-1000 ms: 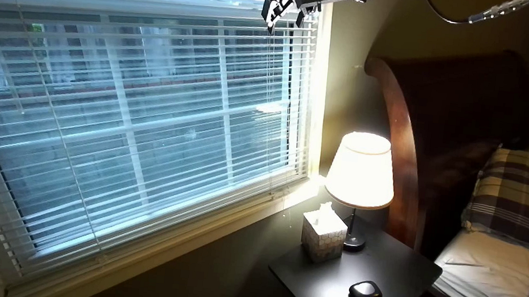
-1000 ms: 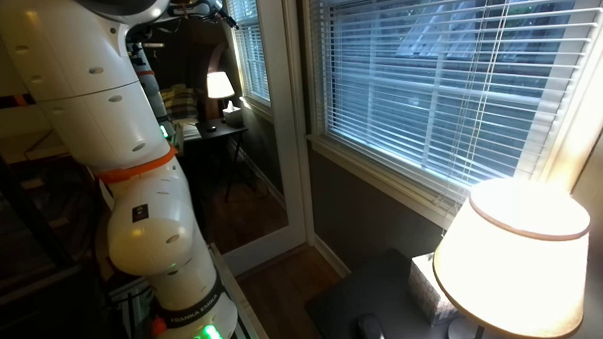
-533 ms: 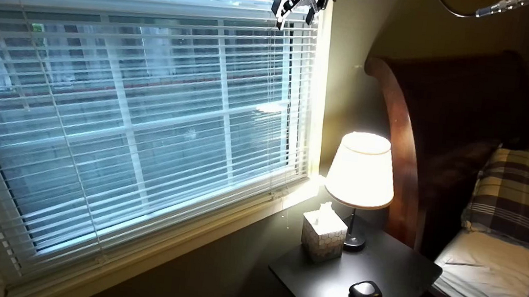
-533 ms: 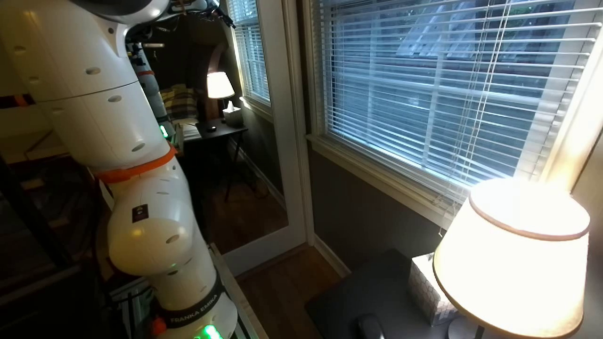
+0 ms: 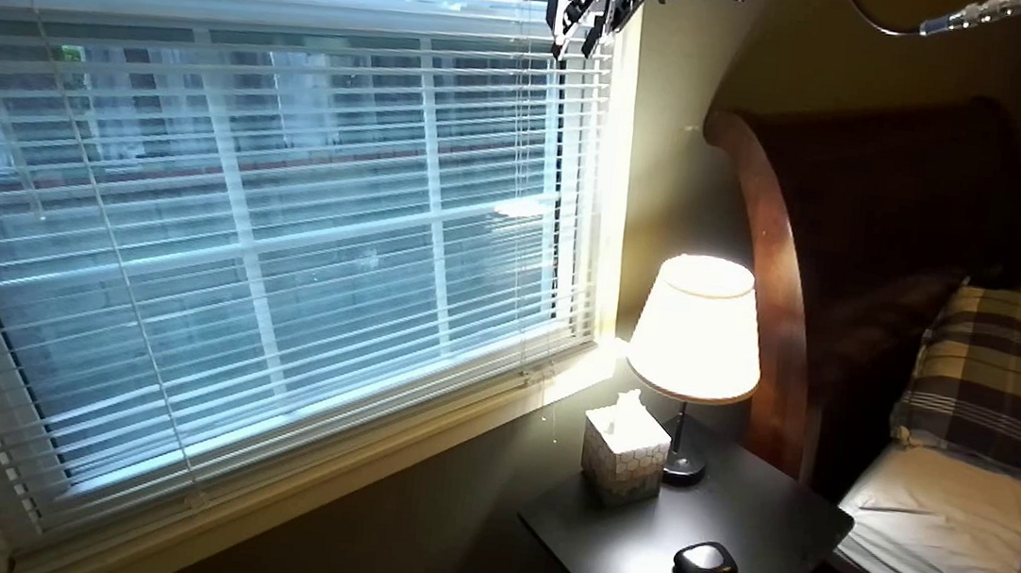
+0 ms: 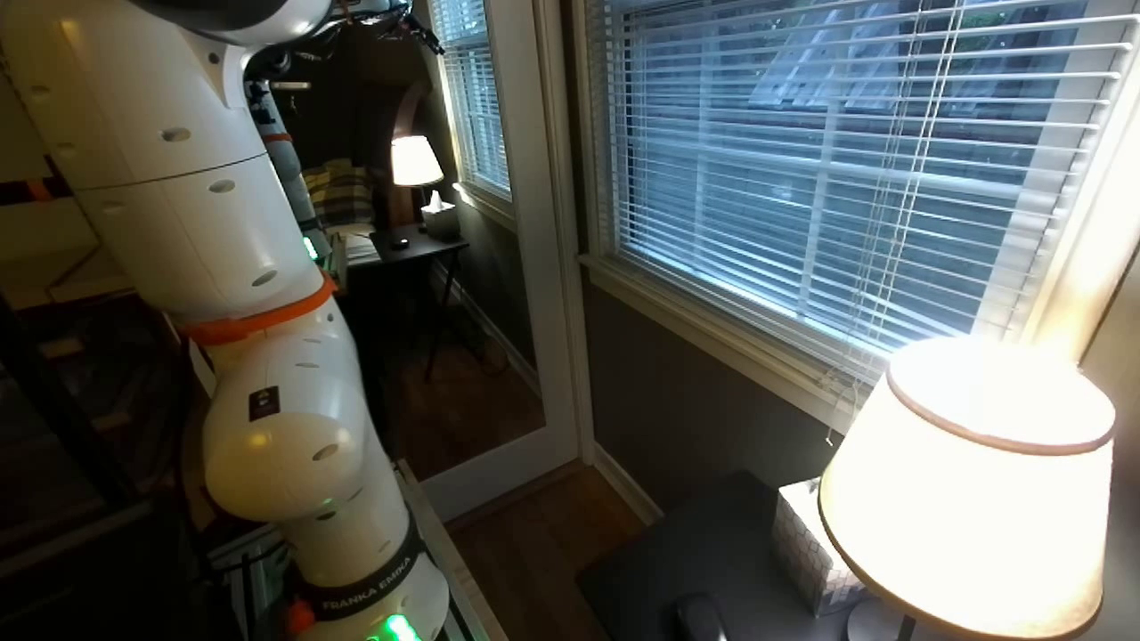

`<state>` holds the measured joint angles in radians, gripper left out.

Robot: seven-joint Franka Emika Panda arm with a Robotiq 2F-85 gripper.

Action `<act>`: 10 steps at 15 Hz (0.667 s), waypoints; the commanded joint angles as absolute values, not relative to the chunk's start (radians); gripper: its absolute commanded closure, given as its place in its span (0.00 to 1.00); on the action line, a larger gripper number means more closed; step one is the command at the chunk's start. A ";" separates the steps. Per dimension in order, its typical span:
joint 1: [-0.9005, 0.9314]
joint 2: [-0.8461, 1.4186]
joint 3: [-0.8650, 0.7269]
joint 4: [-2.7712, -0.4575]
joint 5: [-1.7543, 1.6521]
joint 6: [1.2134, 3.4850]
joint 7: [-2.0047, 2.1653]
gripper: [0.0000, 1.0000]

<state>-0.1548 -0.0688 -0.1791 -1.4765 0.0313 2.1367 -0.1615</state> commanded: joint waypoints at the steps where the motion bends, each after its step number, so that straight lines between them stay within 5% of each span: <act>1: -0.155 -0.052 -0.191 -1.480 0.115 2.183 -0.227 0.59; 4: -0.155 -0.041 -0.192 -1.484 0.156 2.248 -0.274 0.63; 7: -0.154 -0.032 -0.191 -1.488 0.203 2.289 -0.323 0.55; 10: -0.155 -0.026 -0.189 -1.485 0.223 2.272 -0.348 0.75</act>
